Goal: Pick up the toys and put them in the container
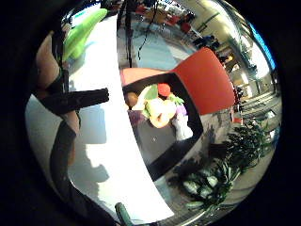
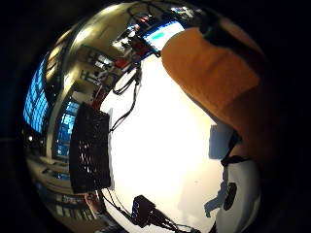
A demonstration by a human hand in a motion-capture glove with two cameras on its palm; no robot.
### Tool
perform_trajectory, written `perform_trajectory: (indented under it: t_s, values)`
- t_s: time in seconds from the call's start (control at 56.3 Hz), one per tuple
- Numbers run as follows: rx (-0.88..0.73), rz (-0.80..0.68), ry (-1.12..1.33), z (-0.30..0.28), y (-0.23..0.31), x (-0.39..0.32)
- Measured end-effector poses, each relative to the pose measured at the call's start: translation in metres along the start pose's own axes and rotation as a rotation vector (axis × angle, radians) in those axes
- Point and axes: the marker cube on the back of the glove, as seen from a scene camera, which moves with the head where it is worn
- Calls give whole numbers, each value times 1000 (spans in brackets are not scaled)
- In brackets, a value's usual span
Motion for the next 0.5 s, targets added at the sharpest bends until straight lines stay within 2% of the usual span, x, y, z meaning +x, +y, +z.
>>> perform_trajectory:
  t_s: [0.142,0.213,0.284,0.355,0.498]
  values:
    - [84,-135,-97,-33,2,-35]
    - [297,-41,-196,-65,-14,-80]
    - [205,-251,-256,-104,25,-135]
    - [249,-439,-315,-135,34,-190]
    - [231,-550,-359,-160,52,-268]
